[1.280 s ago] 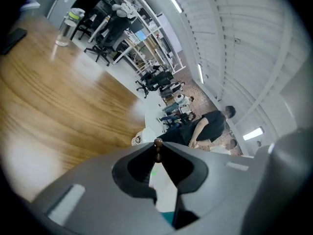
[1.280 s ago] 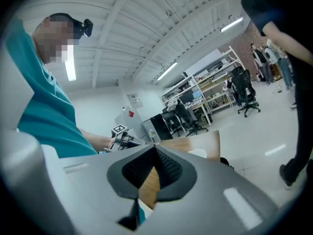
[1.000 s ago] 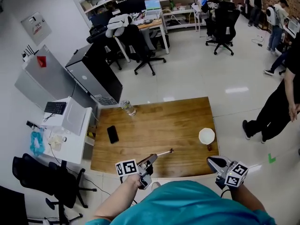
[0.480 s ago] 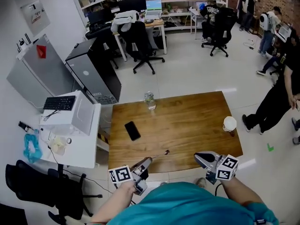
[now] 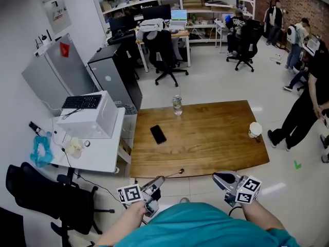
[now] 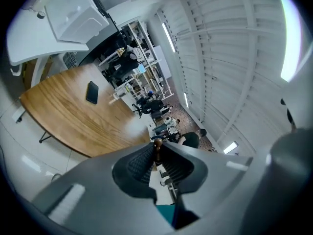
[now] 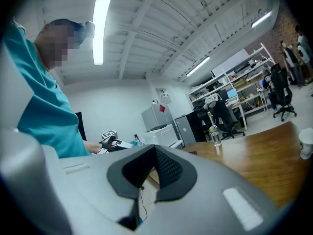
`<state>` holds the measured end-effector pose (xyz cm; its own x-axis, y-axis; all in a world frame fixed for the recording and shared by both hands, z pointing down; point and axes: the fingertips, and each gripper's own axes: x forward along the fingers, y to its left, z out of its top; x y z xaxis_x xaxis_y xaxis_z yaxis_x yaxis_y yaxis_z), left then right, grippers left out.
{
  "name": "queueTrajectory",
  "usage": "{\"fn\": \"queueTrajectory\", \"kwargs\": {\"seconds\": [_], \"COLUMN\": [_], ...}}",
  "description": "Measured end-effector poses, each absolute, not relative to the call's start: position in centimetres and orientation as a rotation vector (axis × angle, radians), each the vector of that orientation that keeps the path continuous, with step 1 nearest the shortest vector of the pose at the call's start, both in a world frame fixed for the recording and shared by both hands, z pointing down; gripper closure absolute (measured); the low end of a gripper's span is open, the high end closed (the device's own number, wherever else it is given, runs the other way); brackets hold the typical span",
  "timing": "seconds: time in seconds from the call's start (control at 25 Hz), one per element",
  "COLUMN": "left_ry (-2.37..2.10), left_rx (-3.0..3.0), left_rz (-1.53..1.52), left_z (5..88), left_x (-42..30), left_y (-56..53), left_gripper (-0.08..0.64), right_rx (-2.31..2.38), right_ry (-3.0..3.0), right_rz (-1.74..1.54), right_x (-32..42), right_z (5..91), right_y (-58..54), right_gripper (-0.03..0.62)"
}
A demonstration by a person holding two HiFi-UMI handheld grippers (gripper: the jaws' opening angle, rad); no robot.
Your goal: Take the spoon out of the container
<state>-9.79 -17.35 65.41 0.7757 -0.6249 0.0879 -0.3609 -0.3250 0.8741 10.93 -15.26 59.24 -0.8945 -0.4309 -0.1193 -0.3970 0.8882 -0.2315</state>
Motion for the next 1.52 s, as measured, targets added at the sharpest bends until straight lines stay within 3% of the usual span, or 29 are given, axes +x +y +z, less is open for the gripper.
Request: {"fn": "queueTrajectory", "kwargs": {"seconds": [0.32,0.56,1.12,1.52], "left_ry": [-0.808,-0.714,-1.01,-1.141], "left_rx": [1.642,2.401,2.692,2.842], "left_rz": [-0.345,-0.316,-0.158,-0.122], "left_z": [64.1,56.7,59.9,58.8], "left_x": [-10.1,-13.9,-43.1,-40.5], "left_y": [-4.8,-2.6,-1.3,0.6], "left_gripper": [0.518,0.518,0.518,0.518], "right_rx": [-0.599,-0.629,-0.769,-0.704], "right_ry": [2.874,2.866,2.935,3.021], "right_rz": [-0.365,-0.337,-0.319,-0.241], "right_x": [10.1,5.3,-23.2,-23.6], "right_z": [59.6,58.3,61.0,59.6], "right_y": [-4.9,-0.1,-1.6,-0.6], "right_gripper": [0.591,0.591,0.591,0.591]}}
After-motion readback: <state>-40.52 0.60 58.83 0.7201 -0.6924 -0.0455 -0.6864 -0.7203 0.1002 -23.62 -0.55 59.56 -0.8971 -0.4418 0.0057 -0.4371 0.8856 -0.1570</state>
